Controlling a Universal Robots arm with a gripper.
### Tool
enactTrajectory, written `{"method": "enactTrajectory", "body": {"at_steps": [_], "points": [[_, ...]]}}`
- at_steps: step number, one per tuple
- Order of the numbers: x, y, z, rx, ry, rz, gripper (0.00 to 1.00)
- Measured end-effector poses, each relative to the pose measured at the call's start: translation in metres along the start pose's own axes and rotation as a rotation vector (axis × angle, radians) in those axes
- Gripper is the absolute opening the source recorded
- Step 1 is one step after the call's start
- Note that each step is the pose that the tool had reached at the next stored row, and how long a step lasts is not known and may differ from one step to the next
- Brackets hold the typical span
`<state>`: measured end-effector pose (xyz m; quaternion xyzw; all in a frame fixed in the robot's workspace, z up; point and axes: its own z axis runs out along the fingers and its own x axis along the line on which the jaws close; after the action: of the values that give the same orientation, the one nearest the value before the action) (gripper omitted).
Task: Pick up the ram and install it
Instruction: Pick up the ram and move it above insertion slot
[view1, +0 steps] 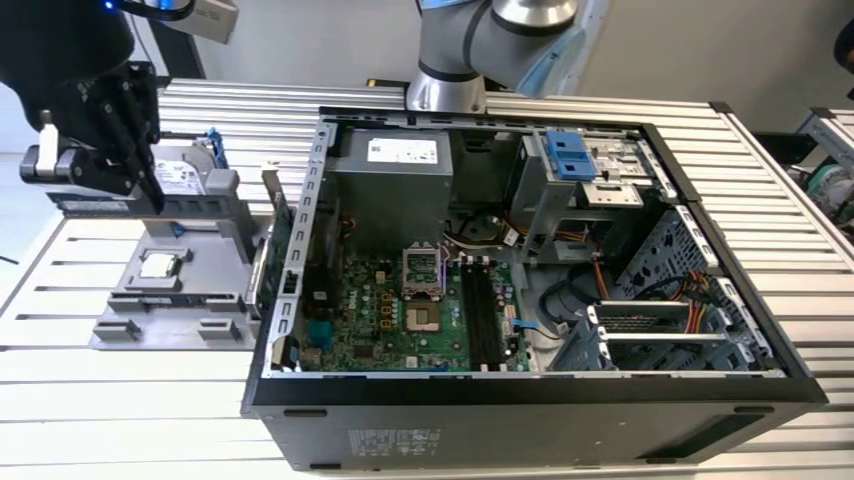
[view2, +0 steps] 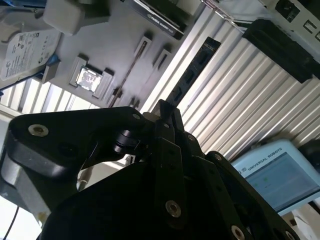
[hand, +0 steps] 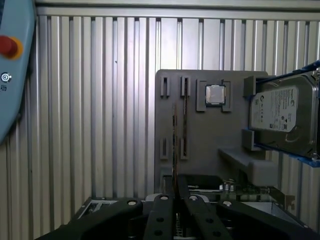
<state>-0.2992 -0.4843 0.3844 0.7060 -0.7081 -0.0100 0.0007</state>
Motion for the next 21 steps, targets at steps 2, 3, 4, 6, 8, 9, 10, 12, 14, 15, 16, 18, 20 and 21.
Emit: {"method": "enactTrajectory", "body": {"at_steps": [2,3,4,6,8,9,10,12,14,15,16,18,20,21], "points": [[0.0000,-0.0014,0.0000,0.0000,0.0005,0.000,0.00],[0.0000,-0.0024,0.0000,0.0001,0.0007,0.000,0.00],[0.0000,-0.0034,0.0000,0.0001,0.0007,0.000,0.00],[0.0000,-0.0051,-0.0001,0.0000,0.0013,0.000,0.00],[0.0000,-0.0068,-0.0001,0.0000,0.0018,0.000,0.00],[0.0000,-0.0078,-0.0001,0.0001,0.0020,0.000,0.00],[0.0000,-0.0086,-0.0001,0.0000,0.0024,0.000,0.00],[0.0000,-0.0104,-0.0001,0.0001,0.0028,0.000,0.00],[0.0000,-0.0123,-0.0002,0.0001,0.0033,0.000,0.00],[0.0000,-0.0130,-0.0002,0.0001,0.0035,0.000,0.00],[0.0000,-0.0140,-0.0002,0.0001,0.0037,0.000,0.00],[-0.0001,-0.0167,-0.0002,0.0001,0.0040,0.000,0.00],[-0.0001,-0.0208,-0.0003,0.0000,0.0041,0.000,0.00],[-0.0001,-0.0229,-0.0003,0.0001,0.0041,0.000,0.00]]}}
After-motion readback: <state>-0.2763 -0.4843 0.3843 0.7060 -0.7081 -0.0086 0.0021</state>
